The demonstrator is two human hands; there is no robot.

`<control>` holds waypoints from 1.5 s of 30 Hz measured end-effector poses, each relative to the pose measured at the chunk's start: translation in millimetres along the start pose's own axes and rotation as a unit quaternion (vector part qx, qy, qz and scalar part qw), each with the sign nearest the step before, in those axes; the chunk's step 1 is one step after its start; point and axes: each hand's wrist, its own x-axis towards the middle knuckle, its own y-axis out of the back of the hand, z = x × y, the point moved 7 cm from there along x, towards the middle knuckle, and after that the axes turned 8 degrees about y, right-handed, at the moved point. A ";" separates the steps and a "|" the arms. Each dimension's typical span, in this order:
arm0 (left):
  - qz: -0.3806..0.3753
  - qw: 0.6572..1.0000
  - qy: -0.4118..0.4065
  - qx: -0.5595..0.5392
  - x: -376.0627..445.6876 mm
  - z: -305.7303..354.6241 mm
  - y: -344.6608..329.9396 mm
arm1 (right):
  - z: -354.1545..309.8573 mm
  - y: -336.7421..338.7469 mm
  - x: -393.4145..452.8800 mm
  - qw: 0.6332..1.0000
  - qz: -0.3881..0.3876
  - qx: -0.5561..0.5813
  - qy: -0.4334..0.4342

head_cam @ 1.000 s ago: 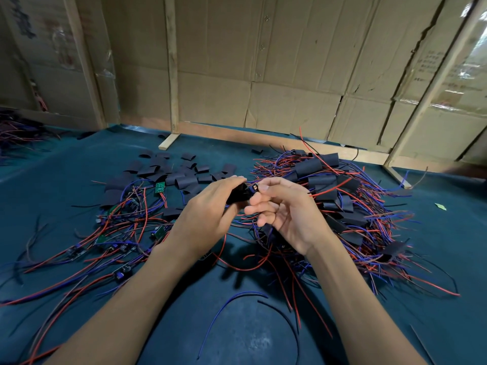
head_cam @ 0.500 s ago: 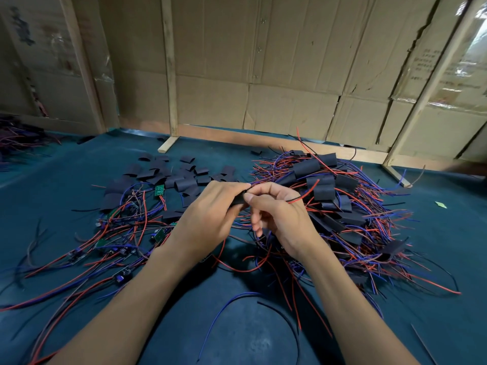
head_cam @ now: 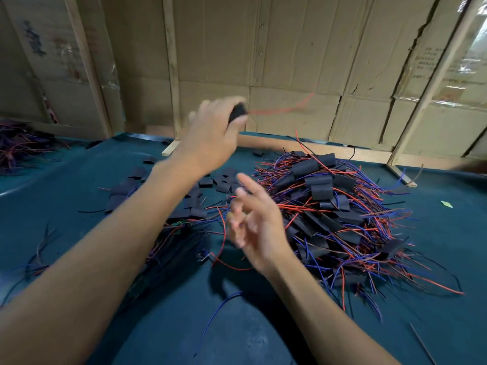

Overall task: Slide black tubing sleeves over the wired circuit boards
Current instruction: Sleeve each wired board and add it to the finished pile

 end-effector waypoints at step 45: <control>-0.261 0.927 0.127 0.236 -21.7 -145.1 -78.4 | 44.4 -4.5 -16.8 0.982 0.019 -0.173 -0.076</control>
